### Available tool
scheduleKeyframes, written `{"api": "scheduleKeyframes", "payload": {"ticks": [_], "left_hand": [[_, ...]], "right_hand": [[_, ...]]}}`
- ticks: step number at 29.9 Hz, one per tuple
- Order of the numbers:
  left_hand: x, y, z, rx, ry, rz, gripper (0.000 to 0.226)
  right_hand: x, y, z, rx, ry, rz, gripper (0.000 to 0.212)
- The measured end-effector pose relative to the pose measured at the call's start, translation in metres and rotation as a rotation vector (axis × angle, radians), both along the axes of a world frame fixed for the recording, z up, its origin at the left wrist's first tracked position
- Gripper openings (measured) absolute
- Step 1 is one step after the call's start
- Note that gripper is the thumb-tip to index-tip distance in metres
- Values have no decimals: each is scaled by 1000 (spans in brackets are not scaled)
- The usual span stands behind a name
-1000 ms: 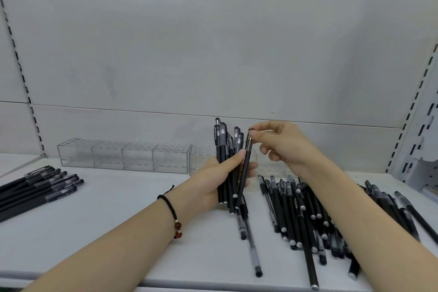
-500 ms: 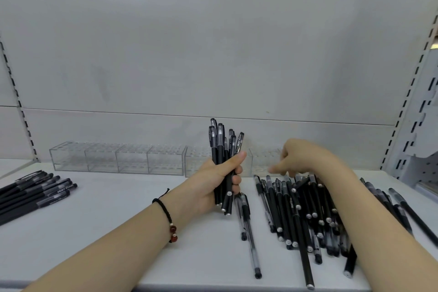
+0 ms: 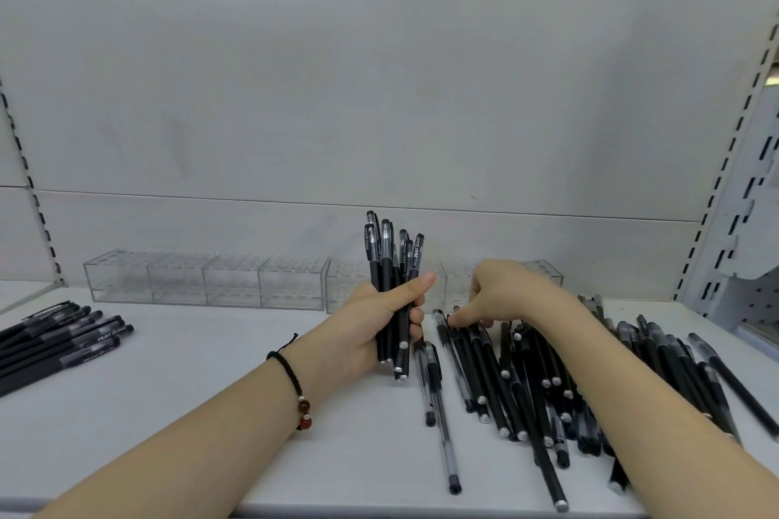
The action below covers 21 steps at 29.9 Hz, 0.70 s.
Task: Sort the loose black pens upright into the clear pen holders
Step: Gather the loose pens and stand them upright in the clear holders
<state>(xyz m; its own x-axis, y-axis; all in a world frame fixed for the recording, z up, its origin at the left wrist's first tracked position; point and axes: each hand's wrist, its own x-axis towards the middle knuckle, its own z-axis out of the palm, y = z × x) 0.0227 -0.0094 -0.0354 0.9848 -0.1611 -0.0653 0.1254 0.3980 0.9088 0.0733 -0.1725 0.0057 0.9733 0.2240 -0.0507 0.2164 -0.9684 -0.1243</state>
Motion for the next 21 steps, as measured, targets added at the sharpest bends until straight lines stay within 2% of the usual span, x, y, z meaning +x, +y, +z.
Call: {"api": "scheduleKeyframes", "payload": {"ticks": [10, 12, 16, 19, 21], "left_hand": [[1, 2, -1, 21, 37, 5, 24], [0, 2, 0, 8, 46, 2, 20], [-4, -1, 2, -35, 67, -18, 16], [-6, -2, 3, -9, 60, -96, 30], [-7, -3, 2, -30, 35, -138, 39]], "right_hand": [[-5, 3, 3, 203, 61, 50, 31], [-6, -2, 9, 379, 83, 57, 25], [-5, -4, 17, 1075, 208, 104, 19], [-9, 4, 15, 1225, 209, 126, 12], [-12, 11, 12, 1180, 127, 129, 9]]}}
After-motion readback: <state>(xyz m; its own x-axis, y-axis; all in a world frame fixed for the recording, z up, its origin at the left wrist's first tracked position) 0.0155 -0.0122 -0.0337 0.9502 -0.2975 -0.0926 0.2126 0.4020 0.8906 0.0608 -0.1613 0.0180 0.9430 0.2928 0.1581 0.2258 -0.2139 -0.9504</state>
